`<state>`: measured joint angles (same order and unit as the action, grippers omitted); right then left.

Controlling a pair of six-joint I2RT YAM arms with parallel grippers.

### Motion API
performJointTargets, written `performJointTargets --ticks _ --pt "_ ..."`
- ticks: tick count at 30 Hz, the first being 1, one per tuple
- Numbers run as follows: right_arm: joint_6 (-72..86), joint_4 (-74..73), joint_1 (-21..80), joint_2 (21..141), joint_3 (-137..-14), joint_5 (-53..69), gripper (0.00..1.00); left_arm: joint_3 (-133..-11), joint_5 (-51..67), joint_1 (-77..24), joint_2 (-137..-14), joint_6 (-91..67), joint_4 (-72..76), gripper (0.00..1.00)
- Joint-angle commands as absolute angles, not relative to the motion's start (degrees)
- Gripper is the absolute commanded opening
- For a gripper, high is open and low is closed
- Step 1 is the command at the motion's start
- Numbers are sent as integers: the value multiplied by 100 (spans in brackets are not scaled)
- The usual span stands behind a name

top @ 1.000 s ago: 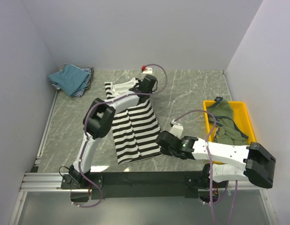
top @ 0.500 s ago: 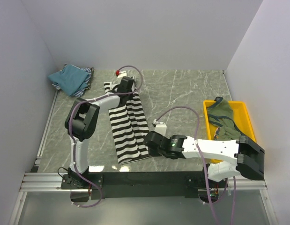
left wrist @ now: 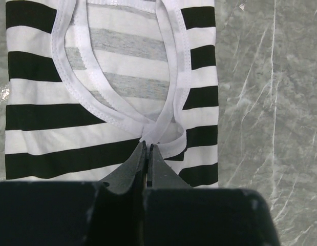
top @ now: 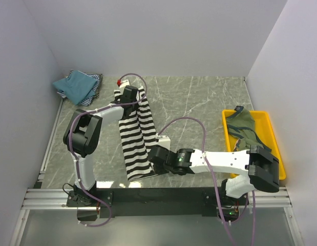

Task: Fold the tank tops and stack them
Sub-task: Fold the tank top

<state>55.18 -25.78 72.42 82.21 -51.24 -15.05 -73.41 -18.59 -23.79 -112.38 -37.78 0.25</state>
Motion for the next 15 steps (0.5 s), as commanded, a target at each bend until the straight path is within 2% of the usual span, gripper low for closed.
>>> performJointTargets --ticks 1,15 --pt "5414 -2443 7312 8253 -5388 -1494 0 -7295 -1811 -2329 -10890 -3850 272 1" --pt "5300 -2259 7374 8622 -5458 -1239 0 -7497 -1705 -2189 -11224 -3841 18 1"
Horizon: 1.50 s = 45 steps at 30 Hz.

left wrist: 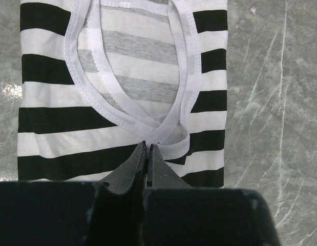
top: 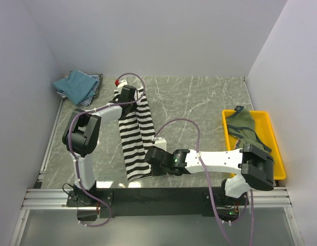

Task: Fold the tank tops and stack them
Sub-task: Fold the tank top

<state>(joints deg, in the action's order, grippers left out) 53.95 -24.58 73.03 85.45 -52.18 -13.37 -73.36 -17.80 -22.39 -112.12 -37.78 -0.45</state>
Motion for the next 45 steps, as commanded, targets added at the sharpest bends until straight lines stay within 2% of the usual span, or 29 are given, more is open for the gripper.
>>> performJointTargets --ticks 1,7,8,13,16,20,23,28,31,36,40,45 --pt "5282 -2224 7374 8639 -5458 -1213 0 -7427 -1696 -2171 -11206 -3867 26 0" --pt "5247 -1881 7374 8859 -5396 -941 0 -7383 -1582 -2145 -11285 -3955 18 2" --pt "5247 -1890 7374 8920 -5396 -940 0 -7383 -1556 -2145 -11294 -3955 18 7" --pt "5229 -1855 7365 8956 -5361 -888 0 -7321 -1485 -2145 -11268 -3990 53 14" --pt "5177 -1811 7365 8939 -5326 -861 10 -7330 -1538 -2145 -11206 -4025 18 20" --pt "5054 -1670 7365 8764 -5282 -774 33 -7435 -1713 -2127 -11127 -4078 -271 36" --pt "4975 -1678 7357 8509 -5238 -808 40 -7471 -1732 -2101 -10934 -4087 -264 44" --pt "4878 -1889 7068 7946 -5168 -1063 42 -7839 -1512 -2039 -10794 -4025 -622 44" --pt "4869 -2162 6742 7612 -5019 -1204 44 -7551 -1354 -2030 -10295 -4297 -712 44" --pt "4913 -1917 6013 7006 -4256 -862 44 -6480 -1161 -2039 -9055 -4965 -1072 48" --pt "4983 -1671 6003 6856 -3859 -598 45 -5216 -924 -2127 -7642 -5360 -1572 47" --pt "5062 -1117 5950 6803 -3350 -107 49 -4194 -949 -2609 -6716 -5738 -2502 47"
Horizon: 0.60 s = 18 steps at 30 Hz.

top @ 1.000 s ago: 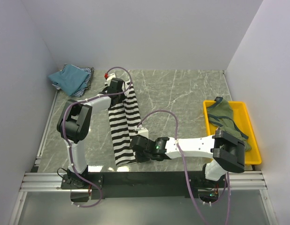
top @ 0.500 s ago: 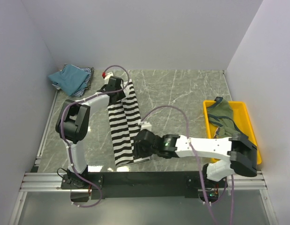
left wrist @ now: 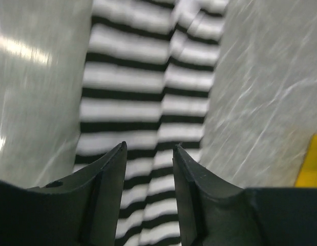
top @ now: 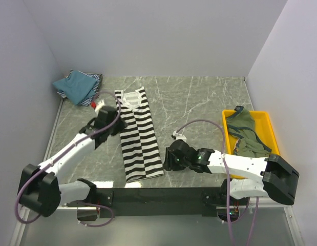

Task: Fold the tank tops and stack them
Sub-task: Fold the tank top

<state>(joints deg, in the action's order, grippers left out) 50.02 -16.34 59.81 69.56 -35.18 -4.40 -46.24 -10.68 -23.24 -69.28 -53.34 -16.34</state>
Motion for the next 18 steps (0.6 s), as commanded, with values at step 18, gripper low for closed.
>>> performJointTargets --ticks 18 --pt "5528 -131 5924 7497 -2786 387 54 -2813 -203 -3665 -5827 -7602 -4034 48"
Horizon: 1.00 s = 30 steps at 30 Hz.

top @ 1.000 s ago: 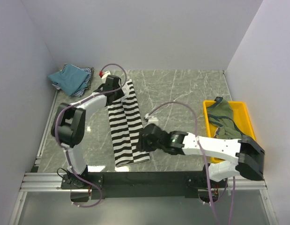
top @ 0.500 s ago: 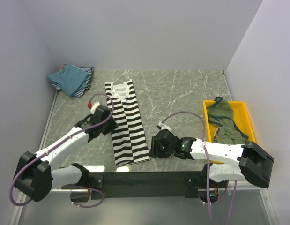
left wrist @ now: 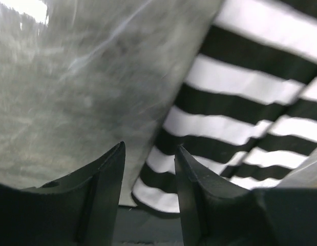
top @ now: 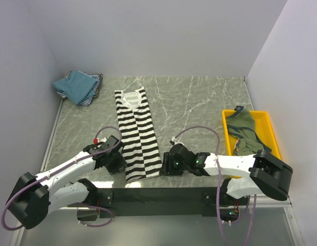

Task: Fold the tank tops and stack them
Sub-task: Fold the tank top

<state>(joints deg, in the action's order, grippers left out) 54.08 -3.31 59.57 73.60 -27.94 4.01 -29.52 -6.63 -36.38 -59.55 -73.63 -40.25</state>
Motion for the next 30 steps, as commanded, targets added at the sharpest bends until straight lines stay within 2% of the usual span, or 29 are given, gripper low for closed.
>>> performJointTargets --ticks 1,7,9,13,19,23,27,30 --pt "5546 -141 5915 7532 -2795 369 54 -2778 -159 -3665 -5766 -7585 -4052 48" --pt "5669 -141 5924 7383 -2654 246 54 -2672 70 -3674 -5345 -7383 -4315 49" --pt "5695 -123 5924 7374 -2645 255 54 -2585 237 -3674 -5204 -7339 -4289 54" --pt "5722 -97 5924 7505 -2689 237 54 -2347 544 -3674 -4808 -7207 -4078 56" --pt "5792 -176 5924 7734 -2769 193 53 -2074 861 -3674 -4895 -7154 -3955 55" --pt "5818 -368 5959 7883 -2891 62 51 -2048 852 -3674 -4808 -7093 -3867 60" --pt "5836 -562 6099 8068 -3093 9 51 -1960 905 -3683 -4886 -7023 -3736 58" --pt "5871 -624 6196 8244 -3181 -149 50 -1881 984 -3683 -5036 -6996 -3656 51"
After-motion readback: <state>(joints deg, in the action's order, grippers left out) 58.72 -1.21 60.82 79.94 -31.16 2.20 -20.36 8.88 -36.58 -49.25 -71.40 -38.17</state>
